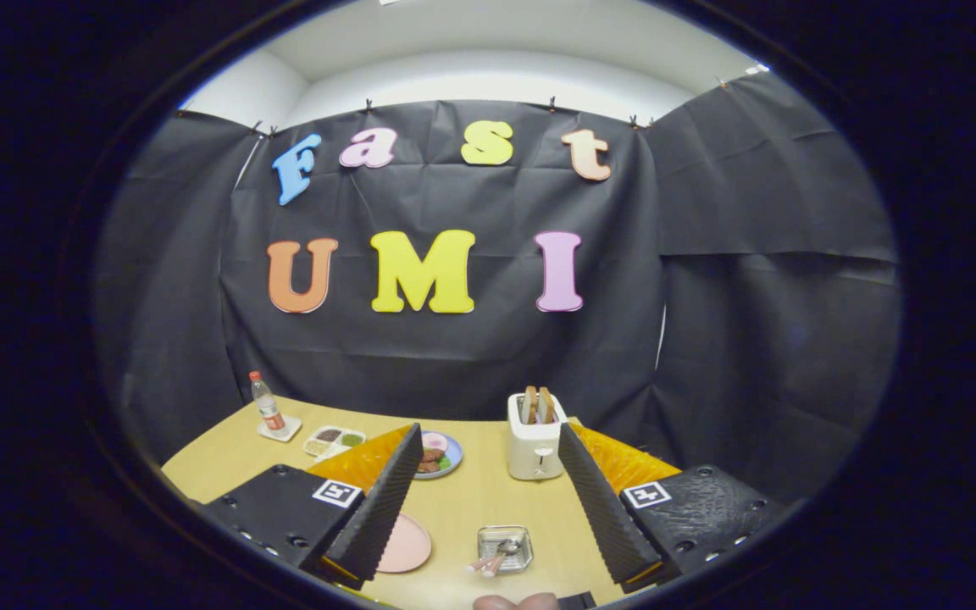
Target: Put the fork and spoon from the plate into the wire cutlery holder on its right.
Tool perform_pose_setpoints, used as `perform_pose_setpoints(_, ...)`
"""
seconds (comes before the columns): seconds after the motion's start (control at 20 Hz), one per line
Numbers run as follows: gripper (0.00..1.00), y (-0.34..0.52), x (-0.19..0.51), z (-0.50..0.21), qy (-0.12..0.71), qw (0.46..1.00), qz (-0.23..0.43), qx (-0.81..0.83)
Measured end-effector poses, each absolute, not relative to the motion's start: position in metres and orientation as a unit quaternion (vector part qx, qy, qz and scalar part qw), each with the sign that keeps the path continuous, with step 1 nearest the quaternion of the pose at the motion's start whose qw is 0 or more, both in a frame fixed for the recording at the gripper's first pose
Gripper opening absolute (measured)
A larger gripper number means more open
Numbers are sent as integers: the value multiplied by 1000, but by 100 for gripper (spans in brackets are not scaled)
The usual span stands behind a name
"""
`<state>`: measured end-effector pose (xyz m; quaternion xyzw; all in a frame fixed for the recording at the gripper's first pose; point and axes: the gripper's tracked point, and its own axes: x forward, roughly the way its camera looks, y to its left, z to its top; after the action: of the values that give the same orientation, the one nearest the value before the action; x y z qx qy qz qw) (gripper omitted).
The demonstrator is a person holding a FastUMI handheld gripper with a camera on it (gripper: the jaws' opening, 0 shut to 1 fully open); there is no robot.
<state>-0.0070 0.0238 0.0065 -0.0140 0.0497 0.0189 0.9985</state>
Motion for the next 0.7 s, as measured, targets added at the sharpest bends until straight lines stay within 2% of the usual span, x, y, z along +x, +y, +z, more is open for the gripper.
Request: perform_pose_setpoints(0.7, 96, 25, -10, 5, 56, 998, 23, -13)
